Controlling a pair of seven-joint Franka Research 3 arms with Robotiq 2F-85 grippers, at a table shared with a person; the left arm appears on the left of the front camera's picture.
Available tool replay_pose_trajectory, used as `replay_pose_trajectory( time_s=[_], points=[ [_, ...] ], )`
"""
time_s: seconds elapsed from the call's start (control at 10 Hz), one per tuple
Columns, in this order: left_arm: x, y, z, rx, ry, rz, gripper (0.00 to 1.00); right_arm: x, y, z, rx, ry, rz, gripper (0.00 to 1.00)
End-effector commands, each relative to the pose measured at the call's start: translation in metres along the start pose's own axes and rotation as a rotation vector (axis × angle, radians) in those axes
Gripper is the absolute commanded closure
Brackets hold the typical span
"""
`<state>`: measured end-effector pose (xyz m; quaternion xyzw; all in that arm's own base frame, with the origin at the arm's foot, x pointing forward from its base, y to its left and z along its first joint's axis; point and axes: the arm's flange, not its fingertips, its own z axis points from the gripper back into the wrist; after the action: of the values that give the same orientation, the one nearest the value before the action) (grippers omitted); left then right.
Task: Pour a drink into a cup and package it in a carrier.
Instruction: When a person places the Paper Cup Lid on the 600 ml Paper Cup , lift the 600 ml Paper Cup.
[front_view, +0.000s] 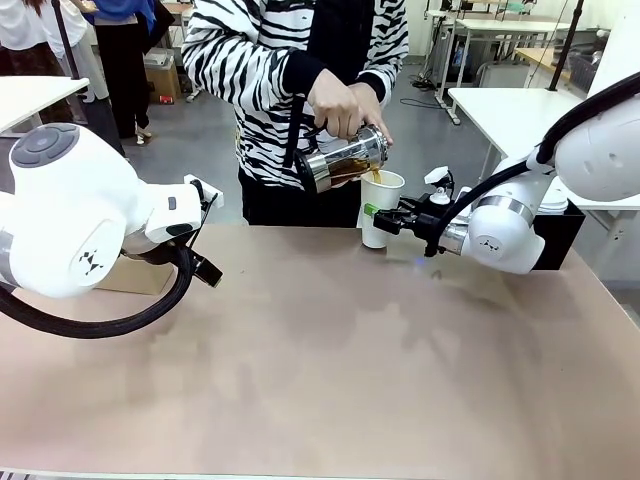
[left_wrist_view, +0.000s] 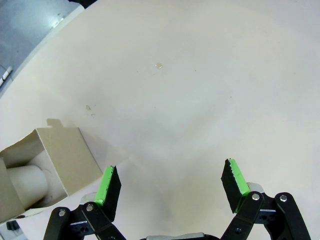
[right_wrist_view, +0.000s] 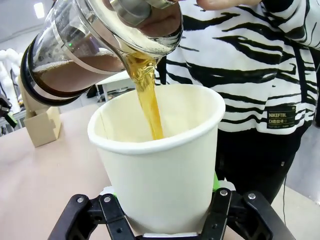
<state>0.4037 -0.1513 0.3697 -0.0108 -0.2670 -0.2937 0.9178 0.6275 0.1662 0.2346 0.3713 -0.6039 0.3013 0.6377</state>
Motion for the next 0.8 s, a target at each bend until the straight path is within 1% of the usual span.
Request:
replay_pose_trajectory(
  time_s=[0.0,0.7],
  points=[
    [0.0001,-0.0002,0.0006,-0.002,-0.002,0.000,0.00,0.0014,0.0012,-0.0015,-0.004,-0.001,-0.002,0.40],
    [0.0001,-0.0002,0.0006,-0.002,-0.002,0.000,0.00,0.0014,0.0012,-0.0015,-0.004,-0.001,-0.002,0.40]
  ],
)
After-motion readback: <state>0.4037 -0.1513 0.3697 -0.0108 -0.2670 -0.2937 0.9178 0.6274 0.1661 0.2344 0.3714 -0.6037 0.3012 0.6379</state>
